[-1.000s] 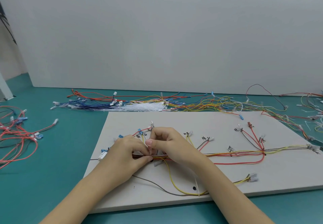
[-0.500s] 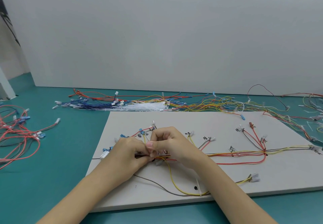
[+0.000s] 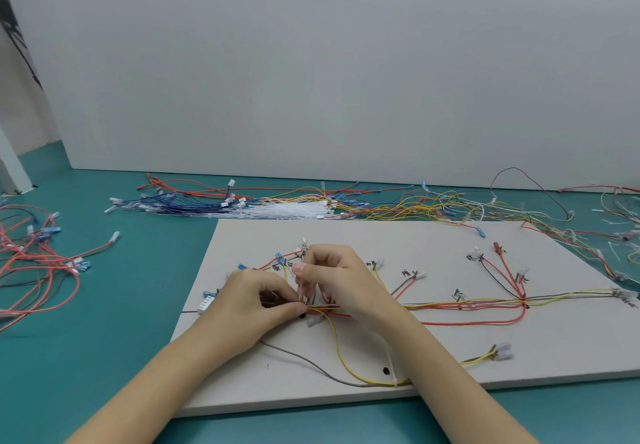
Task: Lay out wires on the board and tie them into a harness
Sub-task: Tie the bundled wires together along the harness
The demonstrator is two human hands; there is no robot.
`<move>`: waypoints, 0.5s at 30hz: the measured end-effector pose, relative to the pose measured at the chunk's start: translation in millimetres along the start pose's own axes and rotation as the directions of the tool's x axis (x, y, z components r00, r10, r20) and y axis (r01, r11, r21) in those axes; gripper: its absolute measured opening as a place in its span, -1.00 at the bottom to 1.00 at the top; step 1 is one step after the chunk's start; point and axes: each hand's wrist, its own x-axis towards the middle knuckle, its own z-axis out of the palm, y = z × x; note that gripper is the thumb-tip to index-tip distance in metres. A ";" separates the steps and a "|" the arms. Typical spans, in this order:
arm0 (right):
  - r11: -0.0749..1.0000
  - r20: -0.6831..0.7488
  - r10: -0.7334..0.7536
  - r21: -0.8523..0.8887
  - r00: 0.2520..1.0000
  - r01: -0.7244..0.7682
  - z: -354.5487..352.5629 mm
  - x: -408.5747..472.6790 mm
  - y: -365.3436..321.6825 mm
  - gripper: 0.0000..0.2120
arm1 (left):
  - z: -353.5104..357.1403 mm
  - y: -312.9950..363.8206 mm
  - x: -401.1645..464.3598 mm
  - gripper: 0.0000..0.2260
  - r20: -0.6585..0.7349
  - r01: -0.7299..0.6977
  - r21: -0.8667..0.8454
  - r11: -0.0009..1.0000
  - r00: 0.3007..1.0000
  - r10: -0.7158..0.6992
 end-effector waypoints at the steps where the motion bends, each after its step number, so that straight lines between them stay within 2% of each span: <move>1: 1.000 -0.002 -0.001 0.003 1.000 0.001 0.7 -0.4 0.1 -0.79 | 0.3 -0.5 -0.2 -0.86 -0.009 -0.011 0.019 1.000 1.000 0.011; 4: 1.000 0.024 0.015 0.023 1.000 -0.015 3.3 -0.3 -0.3 -0.83 | 3.0 1.4 -0.2 -0.87 -0.010 -0.056 0.096 0.994 0.998 0.057; 7: 0.997 0.074 0.067 0.031 0.995 -0.069 3.0 -0.1 -1.6 -0.78 | 4.6 4.0 -0.1 -0.85 0.000 -0.114 0.155 0.981 0.993 0.115; 15: 0.990 0.171 0.138 0.011 0.976 -0.142 -4.2 -0.5 -2.4 -0.75 | 6.5 4.1 0.1 -0.82 -0.015 -0.150 0.195 0.969 0.988 0.155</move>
